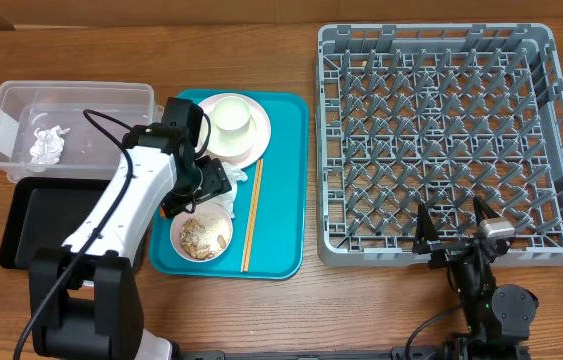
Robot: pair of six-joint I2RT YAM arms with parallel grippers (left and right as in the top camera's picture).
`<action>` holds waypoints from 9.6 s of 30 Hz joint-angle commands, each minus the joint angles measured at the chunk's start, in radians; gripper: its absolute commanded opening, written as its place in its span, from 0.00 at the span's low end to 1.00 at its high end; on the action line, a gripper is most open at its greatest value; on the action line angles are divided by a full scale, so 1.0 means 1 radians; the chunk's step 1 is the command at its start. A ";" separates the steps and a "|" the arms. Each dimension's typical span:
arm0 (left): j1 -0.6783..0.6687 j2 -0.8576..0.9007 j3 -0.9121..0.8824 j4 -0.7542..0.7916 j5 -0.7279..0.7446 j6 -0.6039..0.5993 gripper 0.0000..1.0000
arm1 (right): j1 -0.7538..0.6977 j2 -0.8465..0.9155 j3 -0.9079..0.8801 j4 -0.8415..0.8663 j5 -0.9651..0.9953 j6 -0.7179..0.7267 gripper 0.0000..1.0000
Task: Sort waste into correct bins and load items into the dishwasher
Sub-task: 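Return the left gripper to the tray and grasp remaining tissue, then move the tissue into the clear bin and release it, then reach the left gripper to the red snack wrapper and grasp it, then carry the red wrapper into the clear bin and release it, then grasp the rim of the pink bowl of rice with the left gripper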
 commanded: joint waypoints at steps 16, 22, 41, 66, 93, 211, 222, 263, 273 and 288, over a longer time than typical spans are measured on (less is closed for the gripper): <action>-0.026 0.005 -0.064 0.085 -0.024 -0.005 0.82 | -0.002 -0.012 -0.011 0.006 0.002 0.004 1.00; -0.026 0.005 -0.066 0.104 -0.030 -0.005 0.77 | -0.002 -0.012 -0.011 0.006 0.002 0.004 1.00; -0.026 -0.022 -0.047 0.107 0.016 -0.005 0.04 | -0.002 -0.012 -0.011 0.006 0.002 0.004 1.00; 0.274 -0.139 0.277 -0.038 0.164 0.107 0.04 | -0.002 -0.012 -0.011 0.006 0.002 0.004 1.00; 0.547 0.037 0.275 0.225 -0.039 0.044 0.09 | -0.002 -0.011 -0.011 0.006 0.002 0.004 1.00; -0.071 0.342 0.302 -0.090 -0.148 0.219 0.04 | -0.002 -0.011 -0.011 0.006 0.002 0.004 1.00; -0.056 0.280 0.379 -0.158 -0.187 0.219 0.04 | -0.002 -0.012 -0.011 0.006 0.002 0.004 1.00; 0.283 0.332 0.683 -0.180 -0.172 0.219 0.04 | -0.002 -0.011 -0.011 0.006 0.002 0.004 1.00; 0.326 0.338 0.683 -0.186 -0.149 0.221 0.20 | -0.002 -0.012 -0.011 0.006 0.002 0.004 1.00; 0.332 0.290 0.772 -0.355 0.009 0.294 0.08 | -0.002 -0.012 -0.011 0.006 0.002 0.004 1.00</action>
